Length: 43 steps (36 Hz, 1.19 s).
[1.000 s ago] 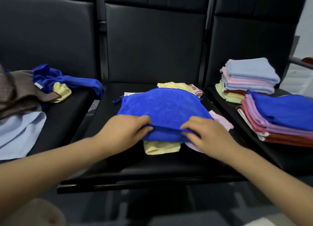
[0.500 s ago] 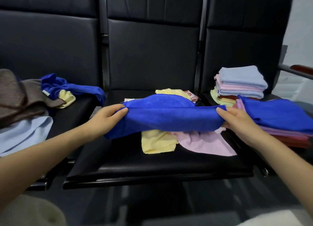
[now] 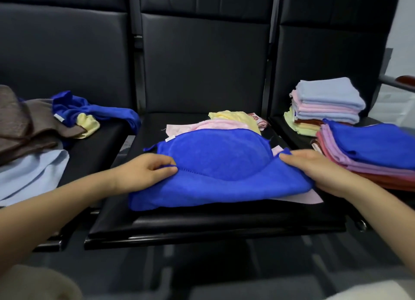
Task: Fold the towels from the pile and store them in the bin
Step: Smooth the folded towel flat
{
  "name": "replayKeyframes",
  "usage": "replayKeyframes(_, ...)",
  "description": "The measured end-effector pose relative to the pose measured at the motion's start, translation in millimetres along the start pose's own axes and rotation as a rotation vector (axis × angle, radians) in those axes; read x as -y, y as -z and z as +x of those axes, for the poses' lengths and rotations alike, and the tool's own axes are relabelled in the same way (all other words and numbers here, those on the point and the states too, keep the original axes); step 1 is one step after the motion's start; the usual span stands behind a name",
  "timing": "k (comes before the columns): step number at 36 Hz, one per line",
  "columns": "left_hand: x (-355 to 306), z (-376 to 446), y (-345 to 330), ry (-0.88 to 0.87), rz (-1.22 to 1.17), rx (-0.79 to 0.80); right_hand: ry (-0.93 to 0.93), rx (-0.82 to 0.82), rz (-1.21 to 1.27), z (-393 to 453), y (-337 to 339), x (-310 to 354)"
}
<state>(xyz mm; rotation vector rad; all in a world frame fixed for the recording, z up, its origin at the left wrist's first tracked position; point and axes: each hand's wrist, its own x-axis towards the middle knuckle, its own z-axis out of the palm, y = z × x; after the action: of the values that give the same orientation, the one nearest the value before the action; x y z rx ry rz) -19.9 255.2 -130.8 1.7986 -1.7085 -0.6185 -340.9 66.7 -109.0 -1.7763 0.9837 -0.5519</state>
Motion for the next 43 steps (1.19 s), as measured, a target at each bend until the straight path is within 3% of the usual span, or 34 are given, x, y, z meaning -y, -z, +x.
replayKeyframes(9, 16, 52, 30, 0.084, 0.278, -0.366, 0.158, -0.340, 0.059, 72, 1, 15)
replayKeyframes(16, 42, 95, 26, 0.175, 0.390, -0.608, 0.138, -0.447, -0.128, 118, -9, 3)
replayKeyframes(20, 51, 106, 15, 0.233, 0.455, -0.581, 0.095, -0.431, -0.281, 135, -13, -15)
replayKeyframes(24, 64, 106, 5, 0.309, 0.500, -0.460, 0.030, -0.316, -0.309, 141, -17, -28)
replayKeyframes(29, 64, 100, 3, 0.371, 0.366, -0.516, 0.010, -0.337, -0.256, 136, -13, -25)
replayKeyframes(35, 46, 87, 1, 0.364, 0.403, -0.594, -0.062, -0.318, -0.238, 102, -2, -4)
replayKeyframes(39, 36, 73, -4, 0.365, 0.331, -0.557, -0.203, -0.192, -0.394, 75, -3, 2)
replayKeyframes(43, 33, 59, -11, 0.496, 0.216, -0.466, -0.237, -0.172, -0.419, 53, -8, -6)
